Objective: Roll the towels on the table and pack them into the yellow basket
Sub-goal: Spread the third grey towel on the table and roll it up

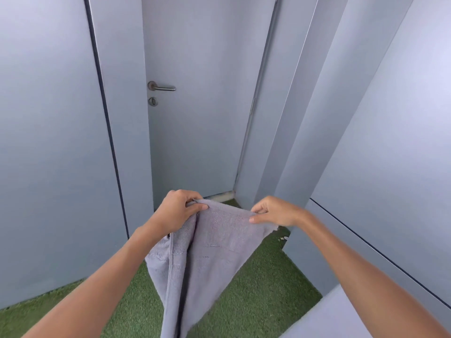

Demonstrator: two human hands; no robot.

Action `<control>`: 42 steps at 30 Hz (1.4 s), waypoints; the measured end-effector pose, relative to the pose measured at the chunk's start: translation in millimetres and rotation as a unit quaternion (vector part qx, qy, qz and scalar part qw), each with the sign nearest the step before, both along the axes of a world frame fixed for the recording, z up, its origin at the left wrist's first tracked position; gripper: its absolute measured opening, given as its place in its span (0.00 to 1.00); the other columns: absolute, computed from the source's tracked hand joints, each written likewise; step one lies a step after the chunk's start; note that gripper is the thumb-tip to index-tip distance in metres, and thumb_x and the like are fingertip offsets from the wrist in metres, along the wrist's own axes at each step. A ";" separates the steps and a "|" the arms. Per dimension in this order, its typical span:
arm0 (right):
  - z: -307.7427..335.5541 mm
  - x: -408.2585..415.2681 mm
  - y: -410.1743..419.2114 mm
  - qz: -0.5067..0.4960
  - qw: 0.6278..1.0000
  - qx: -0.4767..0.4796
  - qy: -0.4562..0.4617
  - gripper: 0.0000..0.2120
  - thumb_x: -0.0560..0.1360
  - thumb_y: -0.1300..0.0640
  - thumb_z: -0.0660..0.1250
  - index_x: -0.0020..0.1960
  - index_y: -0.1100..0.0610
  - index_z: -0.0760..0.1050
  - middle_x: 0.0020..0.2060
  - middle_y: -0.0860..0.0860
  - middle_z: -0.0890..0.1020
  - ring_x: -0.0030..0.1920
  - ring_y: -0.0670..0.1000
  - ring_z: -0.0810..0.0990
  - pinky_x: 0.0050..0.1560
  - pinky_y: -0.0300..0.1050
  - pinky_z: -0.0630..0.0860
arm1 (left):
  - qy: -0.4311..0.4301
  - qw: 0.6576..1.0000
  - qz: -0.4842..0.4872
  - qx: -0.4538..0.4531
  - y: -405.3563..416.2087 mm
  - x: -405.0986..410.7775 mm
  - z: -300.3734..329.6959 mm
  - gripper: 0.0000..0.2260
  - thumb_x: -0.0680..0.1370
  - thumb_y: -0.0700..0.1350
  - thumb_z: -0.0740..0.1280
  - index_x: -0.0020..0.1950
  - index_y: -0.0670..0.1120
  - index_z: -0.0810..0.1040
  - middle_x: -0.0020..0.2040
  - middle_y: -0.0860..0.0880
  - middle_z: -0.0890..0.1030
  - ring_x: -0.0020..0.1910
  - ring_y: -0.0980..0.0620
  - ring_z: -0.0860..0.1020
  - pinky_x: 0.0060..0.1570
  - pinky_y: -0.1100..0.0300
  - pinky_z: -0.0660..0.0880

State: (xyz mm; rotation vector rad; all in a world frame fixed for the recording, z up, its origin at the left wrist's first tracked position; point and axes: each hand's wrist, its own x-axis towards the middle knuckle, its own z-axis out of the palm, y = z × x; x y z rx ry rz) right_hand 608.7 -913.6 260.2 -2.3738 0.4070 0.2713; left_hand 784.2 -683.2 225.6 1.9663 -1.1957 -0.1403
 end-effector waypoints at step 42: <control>-285.3 -354.9 -309.1 -0.458 0.839 -0.253 0.146 0.10 0.75 0.66 0.60 0.36 0.67 0.74 0.35 0.66 0.77 0.36 0.62 0.74 0.35 0.45 0.65 | 0.157 0.962 0.169 0.147 14.7 -313.8 -273.3 0.13 0.71 0.58 0.62 0.35 0.51 0.76 0.34 0.54 0.77 0.35 0.59 0.75 0.28 0.63 0.70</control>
